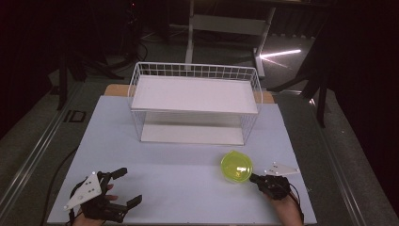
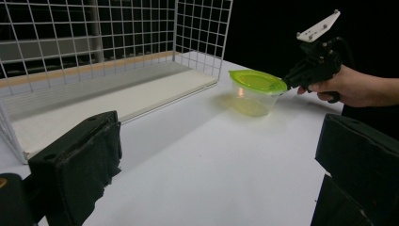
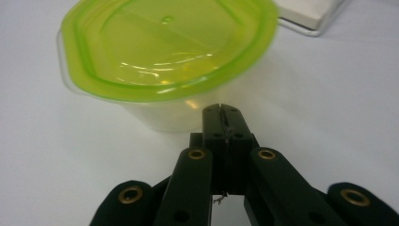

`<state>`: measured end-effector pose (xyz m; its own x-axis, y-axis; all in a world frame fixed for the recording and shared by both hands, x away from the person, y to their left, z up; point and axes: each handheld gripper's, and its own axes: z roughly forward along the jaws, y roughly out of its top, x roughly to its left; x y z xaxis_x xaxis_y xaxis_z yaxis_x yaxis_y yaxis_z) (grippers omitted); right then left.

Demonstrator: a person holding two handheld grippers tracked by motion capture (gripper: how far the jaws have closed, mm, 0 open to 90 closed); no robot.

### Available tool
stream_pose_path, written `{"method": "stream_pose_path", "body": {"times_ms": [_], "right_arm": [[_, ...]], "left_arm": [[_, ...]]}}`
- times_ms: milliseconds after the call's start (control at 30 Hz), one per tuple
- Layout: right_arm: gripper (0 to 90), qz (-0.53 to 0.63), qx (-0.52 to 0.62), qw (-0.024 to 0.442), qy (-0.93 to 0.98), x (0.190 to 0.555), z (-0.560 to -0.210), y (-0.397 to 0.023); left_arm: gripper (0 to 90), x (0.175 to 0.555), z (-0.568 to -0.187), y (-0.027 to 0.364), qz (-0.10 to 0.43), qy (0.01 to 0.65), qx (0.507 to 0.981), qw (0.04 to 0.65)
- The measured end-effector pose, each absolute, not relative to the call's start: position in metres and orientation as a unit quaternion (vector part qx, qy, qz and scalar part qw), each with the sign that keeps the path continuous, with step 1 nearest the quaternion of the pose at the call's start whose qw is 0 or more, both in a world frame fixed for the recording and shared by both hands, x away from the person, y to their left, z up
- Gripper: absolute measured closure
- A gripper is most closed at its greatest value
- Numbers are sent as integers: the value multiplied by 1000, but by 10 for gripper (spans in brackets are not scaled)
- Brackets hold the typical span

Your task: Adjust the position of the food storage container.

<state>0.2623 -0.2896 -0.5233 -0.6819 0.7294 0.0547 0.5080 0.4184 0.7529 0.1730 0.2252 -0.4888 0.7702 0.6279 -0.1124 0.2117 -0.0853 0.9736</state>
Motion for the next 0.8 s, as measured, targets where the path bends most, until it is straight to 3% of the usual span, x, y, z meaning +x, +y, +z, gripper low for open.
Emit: {"method": "stream_pose_path", "body": {"times_ms": [433,800], "right_arm": [[900,385,330,113,854,267,-527,-248],[900,386,364,155,833,297,-514,-261]], "left_arm": [[18,173,-490,224,169,291,719,608],[17,173,-490,223,169,290,720,608]]}}
